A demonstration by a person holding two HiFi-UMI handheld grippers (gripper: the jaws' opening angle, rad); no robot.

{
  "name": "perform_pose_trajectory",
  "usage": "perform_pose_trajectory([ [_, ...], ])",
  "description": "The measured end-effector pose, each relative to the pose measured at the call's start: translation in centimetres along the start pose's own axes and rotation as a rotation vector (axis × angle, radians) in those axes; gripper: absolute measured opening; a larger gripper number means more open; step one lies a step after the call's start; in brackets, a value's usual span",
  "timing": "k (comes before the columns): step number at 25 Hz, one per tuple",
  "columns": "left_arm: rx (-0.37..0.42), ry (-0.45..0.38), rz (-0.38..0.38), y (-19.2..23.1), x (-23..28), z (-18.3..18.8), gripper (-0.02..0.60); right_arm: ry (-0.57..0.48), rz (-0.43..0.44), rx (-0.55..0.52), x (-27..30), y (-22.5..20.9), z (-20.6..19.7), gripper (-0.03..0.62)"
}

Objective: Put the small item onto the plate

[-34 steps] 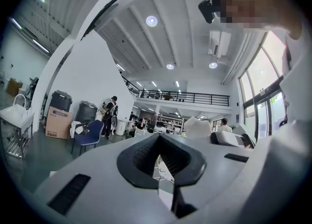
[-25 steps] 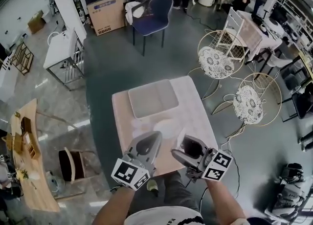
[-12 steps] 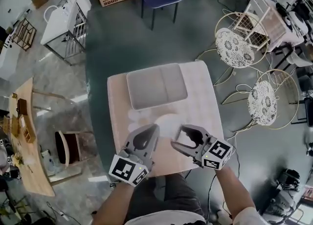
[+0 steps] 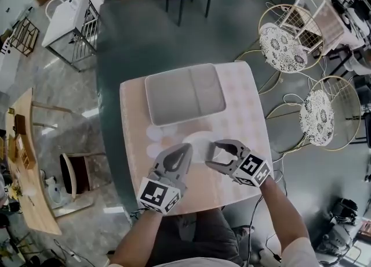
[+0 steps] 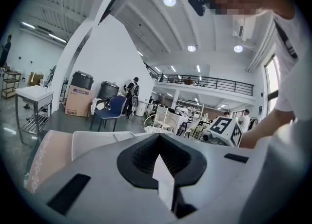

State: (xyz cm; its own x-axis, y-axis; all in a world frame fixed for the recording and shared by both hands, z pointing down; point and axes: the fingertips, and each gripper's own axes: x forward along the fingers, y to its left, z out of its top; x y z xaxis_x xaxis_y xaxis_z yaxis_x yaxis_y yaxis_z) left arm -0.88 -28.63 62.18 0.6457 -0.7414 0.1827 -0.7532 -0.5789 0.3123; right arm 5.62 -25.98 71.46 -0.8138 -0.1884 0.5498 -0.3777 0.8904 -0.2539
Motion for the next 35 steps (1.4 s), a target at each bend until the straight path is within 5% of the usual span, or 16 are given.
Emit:
perform_pose_trajectory([
  [11, -0.006, 0.040, 0.033, 1.7, 2.3, -5.3, 0.005, 0.344, 0.014, -0.222, 4.2, -2.4, -5.6, 0.276],
  [23, -0.007, 0.044, 0.045, 2.8, 1.8, -6.0, 0.006, 0.604, -0.009, -0.330, 5.9, -4.3, -8.7, 0.276],
  [30, -0.002, 0.050, 0.041, 2.9, 1.6, -6.2, 0.005, 0.626, -0.014, -0.329, 6.4, -4.4, -8.7, 0.278],
  [35, -0.019, 0.072, 0.034, 2.3, 1.3, -6.0, 0.005, 0.544, -0.058, -0.292, 5.4, -4.0, -6.2, 0.276],
])
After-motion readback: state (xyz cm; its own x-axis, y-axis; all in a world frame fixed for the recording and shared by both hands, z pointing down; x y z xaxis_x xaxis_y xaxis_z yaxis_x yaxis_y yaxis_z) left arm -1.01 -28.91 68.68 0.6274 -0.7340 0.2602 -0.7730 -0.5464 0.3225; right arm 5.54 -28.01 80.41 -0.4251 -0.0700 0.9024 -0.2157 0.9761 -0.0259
